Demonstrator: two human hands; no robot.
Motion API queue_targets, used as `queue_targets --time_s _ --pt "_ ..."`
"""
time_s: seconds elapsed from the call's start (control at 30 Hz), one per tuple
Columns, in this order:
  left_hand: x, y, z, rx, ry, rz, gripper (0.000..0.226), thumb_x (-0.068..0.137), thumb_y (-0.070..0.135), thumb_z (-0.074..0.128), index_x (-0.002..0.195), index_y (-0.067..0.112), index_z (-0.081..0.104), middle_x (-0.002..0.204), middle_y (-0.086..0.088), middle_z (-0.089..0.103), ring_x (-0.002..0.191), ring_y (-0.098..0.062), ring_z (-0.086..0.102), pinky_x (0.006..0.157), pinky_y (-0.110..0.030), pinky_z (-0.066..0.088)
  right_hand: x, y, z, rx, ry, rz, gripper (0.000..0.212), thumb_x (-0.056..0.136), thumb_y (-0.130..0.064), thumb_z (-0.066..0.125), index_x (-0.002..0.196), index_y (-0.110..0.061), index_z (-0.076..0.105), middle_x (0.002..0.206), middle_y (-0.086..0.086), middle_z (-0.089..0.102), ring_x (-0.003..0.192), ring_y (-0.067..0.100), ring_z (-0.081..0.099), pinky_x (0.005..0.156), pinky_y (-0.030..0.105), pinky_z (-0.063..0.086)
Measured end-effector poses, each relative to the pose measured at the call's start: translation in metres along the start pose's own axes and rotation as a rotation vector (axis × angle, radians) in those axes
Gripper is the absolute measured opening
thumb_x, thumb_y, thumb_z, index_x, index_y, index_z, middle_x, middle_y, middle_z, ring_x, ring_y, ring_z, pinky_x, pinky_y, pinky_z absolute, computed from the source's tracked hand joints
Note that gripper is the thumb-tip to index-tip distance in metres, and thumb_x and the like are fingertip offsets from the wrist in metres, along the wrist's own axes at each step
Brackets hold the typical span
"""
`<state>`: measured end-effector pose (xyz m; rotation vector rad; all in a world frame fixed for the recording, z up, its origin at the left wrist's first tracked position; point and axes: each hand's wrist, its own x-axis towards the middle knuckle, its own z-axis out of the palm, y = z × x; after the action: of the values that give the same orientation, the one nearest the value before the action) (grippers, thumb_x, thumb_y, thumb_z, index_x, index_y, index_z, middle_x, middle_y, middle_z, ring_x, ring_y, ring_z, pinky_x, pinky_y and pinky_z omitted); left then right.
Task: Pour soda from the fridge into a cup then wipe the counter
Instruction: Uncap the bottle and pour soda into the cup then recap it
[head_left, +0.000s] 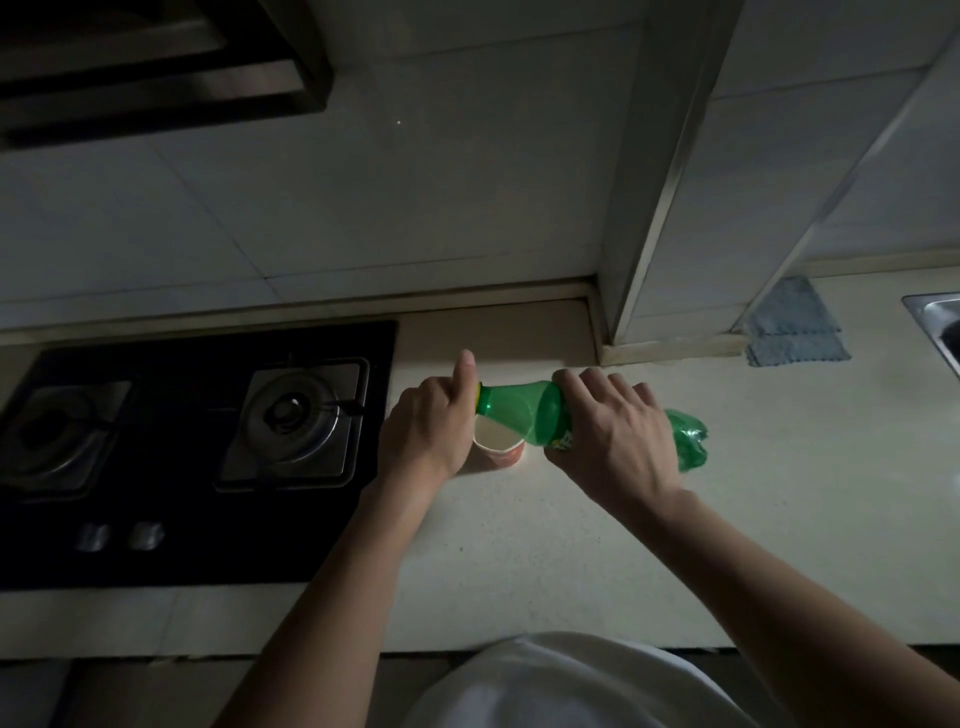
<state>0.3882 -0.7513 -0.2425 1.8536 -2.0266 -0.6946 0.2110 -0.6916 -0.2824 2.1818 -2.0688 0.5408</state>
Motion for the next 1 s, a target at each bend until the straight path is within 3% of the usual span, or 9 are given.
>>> queue_targets --time_s 0.1,0.2,0.37,0.47,0.57,0.63,0.73,0.87,1.0 --pt "0.003 -0.003 0.004 0.05 0.134 0.08 0.056 0.105 0.037 0.023 0.062 0.013 0.05 0.078 -0.021 0.065 0.078 -0.037 0.06 0.061 -0.031 0.026 0.0 -0.001 0.002 0.083 -0.037 0.025 0.063 0.066 -0.044 0.08 0.118 -0.019 0.053 0.1 0.001 0.065 0.083 0.021 0.062 0.075 0.037 0.052" --pt "0.005 -0.01 0.003 0.02 0.186 0.205 0.059 0.102 0.037 0.021 0.047 0.02 0.032 0.047 0.002 0.042 0.051 -0.027 0.046 0.051 -0.031 0.021 0.0 -0.001 -0.001 0.316 -0.204 0.023 0.055 0.069 -0.042 0.08 0.113 -0.024 0.051 0.095 -0.007 0.064 0.075 0.011 0.06 0.065 0.029 0.056" --pt "0.011 -0.017 -0.003 -0.007 0.149 0.328 0.056 0.097 0.043 0.016 0.049 0.021 0.033 0.049 0.003 0.042 0.05 -0.026 0.049 0.053 -0.029 0.029 0.007 0.0 -0.012 0.65 -0.557 0.106 0.049 0.069 -0.044 0.083 0.105 -0.03 0.053 0.087 -0.012 0.064 0.07 0.001 0.06 0.054 0.014 0.042" --pt "0.006 -0.013 -0.007 -0.005 0.101 0.284 0.061 0.102 0.047 0.018 0.052 0.019 0.039 0.052 0.005 0.045 0.056 -0.023 0.052 0.053 -0.031 0.029 0.004 -0.001 -0.012 0.486 -0.432 0.072 0.05 0.074 -0.041 0.081 0.112 -0.025 0.051 0.093 -0.008 0.064 0.072 0.005 0.06 0.058 0.016 0.049" --pt "0.001 -0.005 -0.008 -0.005 0.005 0.13 0.065 0.101 0.054 0.015 0.07 0.017 0.06 0.074 -0.001 0.058 0.074 -0.019 0.051 0.067 -0.033 0.038 0.001 -0.002 -0.007 0.145 -0.187 0.025 0.058 0.074 -0.043 0.076 0.12 -0.02 0.047 0.101 0.0 0.063 0.083 0.016 0.06 0.077 0.037 0.054" --pt "0.001 -0.002 -0.005 -0.001 0.026 0.075 0.066 0.099 0.059 0.014 0.068 0.02 0.056 0.077 -0.003 0.058 0.077 -0.024 0.054 0.07 -0.035 0.04 0.003 -0.002 -0.007 0.075 -0.113 0.008 0.063 0.072 -0.045 0.075 0.122 -0.018 0.048 0.103 0.002 0.063 0.087 0.021 0.061 0.08 0.041 0.051" --pt "0.004 -0.006 0.004 0.04 0.167 0.202 0.058 0.101 0.051 0.014 0.056 0.023 0.038 0.055 0.004 0.042 0.065 -0.032 0.059 0.056 -0.032 0.03 0.006 -0.002 -0.008 0.134 -0.121 -0.001 0.061 0.071 -0.047 0.075 0.119 -0.019 0.05 0.1 0.0 0.064 0.083 0.019 0.061 0.076 0.038 0.053" --pt "0.009 -0.017 0.004 0.014 0.222 0.327 0.055 0.098 0.044 0.017 0.047 0.026 0.027 0.041 0.012 0.027 0.038 -0.013 0.036 0.049 -0.026 0.02 0.008 -0.003 -0.016 0.405 -0.335 0.034 0.054 0.071 -0.042 0.08 0.112 -0.024 0.05 0.093 -0.007 0.063 0.075 0.012 0.064 0.063 0.029 0.058" --pt "0.009 -0.021 0.001 -0.016 0.218 0.454 0.06 0.098 0.043 0.02 0.049 0.018 0.043 0.043 0.003 0.043 0.042 -0.02 0.045 0.051 -0.025 0.025 0.019 0.005 -0.028 0.635 -0.653 0.062 0.047 0.072 -0.037 0.084 0.105 -0.029 0.052 0.087 -0.011 0.063 0.067 0.007 0.065 0.053 0.017 0.05"
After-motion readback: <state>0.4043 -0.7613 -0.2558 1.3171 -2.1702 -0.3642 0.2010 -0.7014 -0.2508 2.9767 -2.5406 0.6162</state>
